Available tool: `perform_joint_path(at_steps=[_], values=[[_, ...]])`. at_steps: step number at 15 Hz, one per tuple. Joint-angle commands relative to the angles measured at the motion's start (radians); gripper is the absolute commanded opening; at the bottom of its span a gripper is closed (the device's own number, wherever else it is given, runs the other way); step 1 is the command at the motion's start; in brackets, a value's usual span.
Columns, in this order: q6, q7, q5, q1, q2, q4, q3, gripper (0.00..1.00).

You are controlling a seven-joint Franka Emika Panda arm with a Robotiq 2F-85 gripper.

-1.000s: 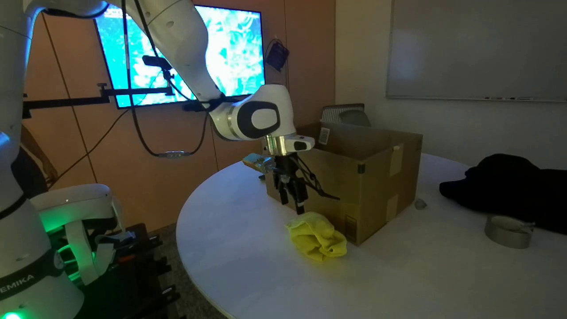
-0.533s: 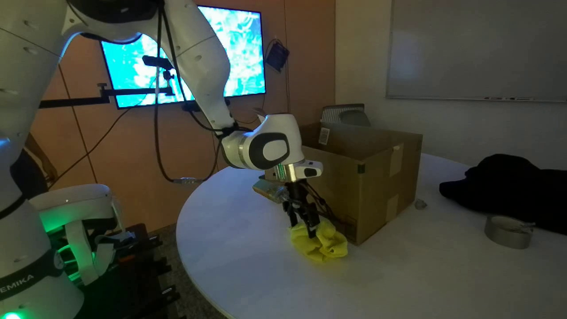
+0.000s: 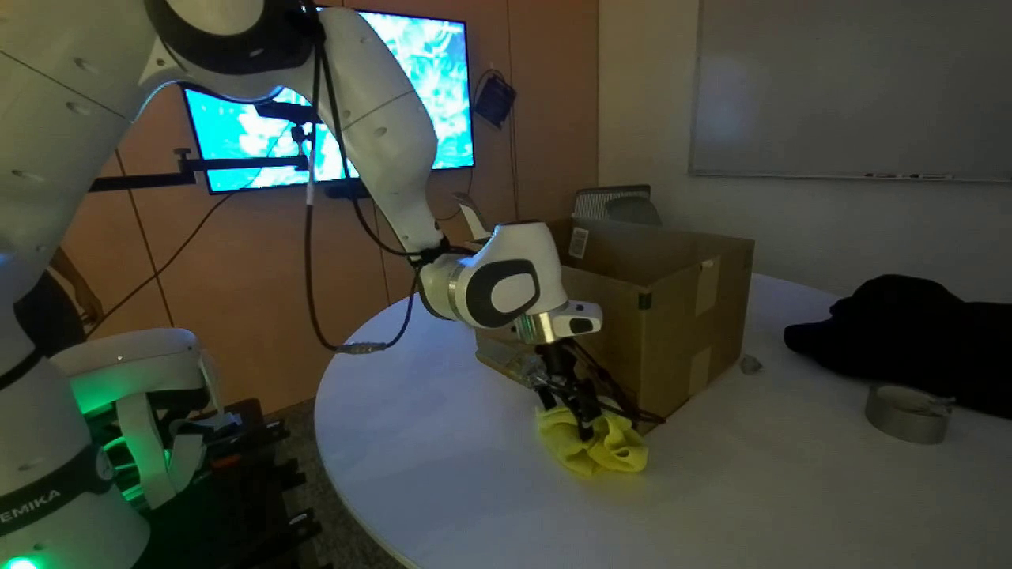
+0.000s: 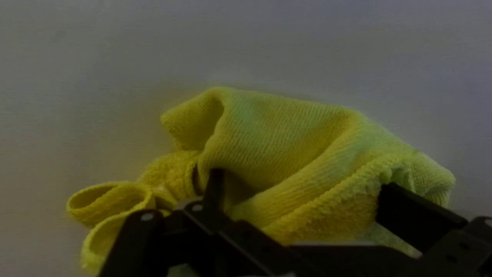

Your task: Put the marker in the yellow towel and wrap the marker, then put the towel in the box

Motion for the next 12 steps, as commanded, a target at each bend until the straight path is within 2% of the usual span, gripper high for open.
perform_joint_path(at_steps=[1,6,7,8,10,12], values=[[-0.009,-0.080,0.029,-0.047,0.074,0.076,0.041,1.00],[-0.054,-0.152,0.040,-0.088,0.108,0.115,0.088,1.00],[-0.062,-0.162,0.044,-0.095,0.108,0.118,0.095,0.96],[-0.070,-0.166,0.048,-0.096,0.105,0.118,0.095,0.74],[-0.084,-0.173,0.051,-0.097,0.094,0.113,0.096,0.70],[-0.091,-0.177,0.052,-0.097,0.073,0.100,0.095,0.56]])
